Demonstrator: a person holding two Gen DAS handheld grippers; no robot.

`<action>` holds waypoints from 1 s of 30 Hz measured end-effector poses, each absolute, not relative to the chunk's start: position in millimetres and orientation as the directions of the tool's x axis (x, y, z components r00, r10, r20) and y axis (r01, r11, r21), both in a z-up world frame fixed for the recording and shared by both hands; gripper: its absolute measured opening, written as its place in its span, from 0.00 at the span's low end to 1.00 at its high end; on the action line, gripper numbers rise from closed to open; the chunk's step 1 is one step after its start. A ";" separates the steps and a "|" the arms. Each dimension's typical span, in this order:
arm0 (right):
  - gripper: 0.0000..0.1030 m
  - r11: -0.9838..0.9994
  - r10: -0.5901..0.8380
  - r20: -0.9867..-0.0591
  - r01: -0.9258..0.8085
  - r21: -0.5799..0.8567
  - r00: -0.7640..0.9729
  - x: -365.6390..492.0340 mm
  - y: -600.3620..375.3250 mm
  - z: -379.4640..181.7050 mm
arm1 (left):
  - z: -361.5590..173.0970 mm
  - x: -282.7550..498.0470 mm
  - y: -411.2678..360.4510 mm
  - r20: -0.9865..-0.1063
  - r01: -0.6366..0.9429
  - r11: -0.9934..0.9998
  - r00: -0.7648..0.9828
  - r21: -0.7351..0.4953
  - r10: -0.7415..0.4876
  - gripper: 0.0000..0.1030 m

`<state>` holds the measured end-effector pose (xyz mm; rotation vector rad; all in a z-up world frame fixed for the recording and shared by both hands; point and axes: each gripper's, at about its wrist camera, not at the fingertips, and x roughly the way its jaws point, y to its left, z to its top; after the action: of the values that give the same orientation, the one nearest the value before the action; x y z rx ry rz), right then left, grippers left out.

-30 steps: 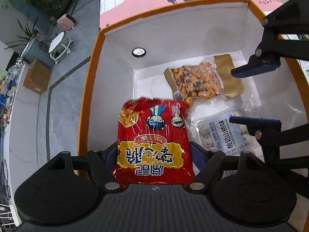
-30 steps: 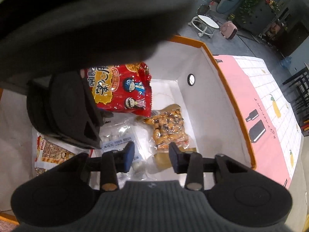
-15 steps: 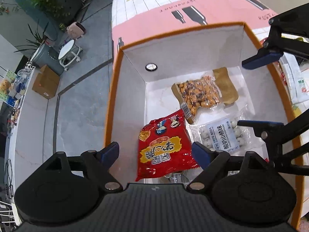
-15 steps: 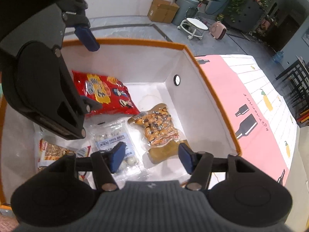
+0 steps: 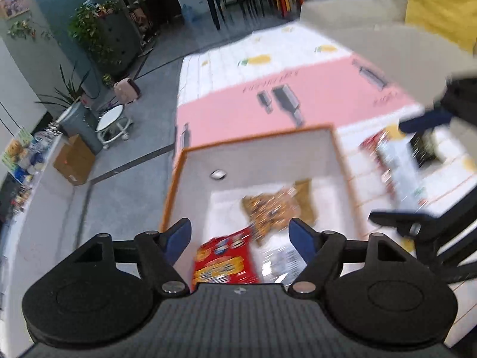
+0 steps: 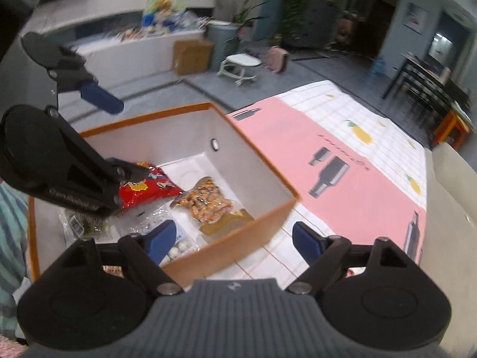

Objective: Organize snacks
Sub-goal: 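Withdraw both tools from the box back toward the remaining snacks, then grasp the green sausage with the left tool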

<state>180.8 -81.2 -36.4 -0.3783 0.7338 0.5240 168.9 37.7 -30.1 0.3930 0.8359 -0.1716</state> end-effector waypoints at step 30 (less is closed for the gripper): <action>0.85 0.988 0.149 -0.679 -0.133 0.076 0.719 75.4 -226.2 -95.5 | -88.2 93.7 -58.2 -0.861 0.121 0.992 0.499 -0.045 -0.100 0.38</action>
<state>75.4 -226.2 -95.5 0.0223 0.7525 0.1564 93.7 -58.2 -88.2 0.0225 1.0395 -0.1339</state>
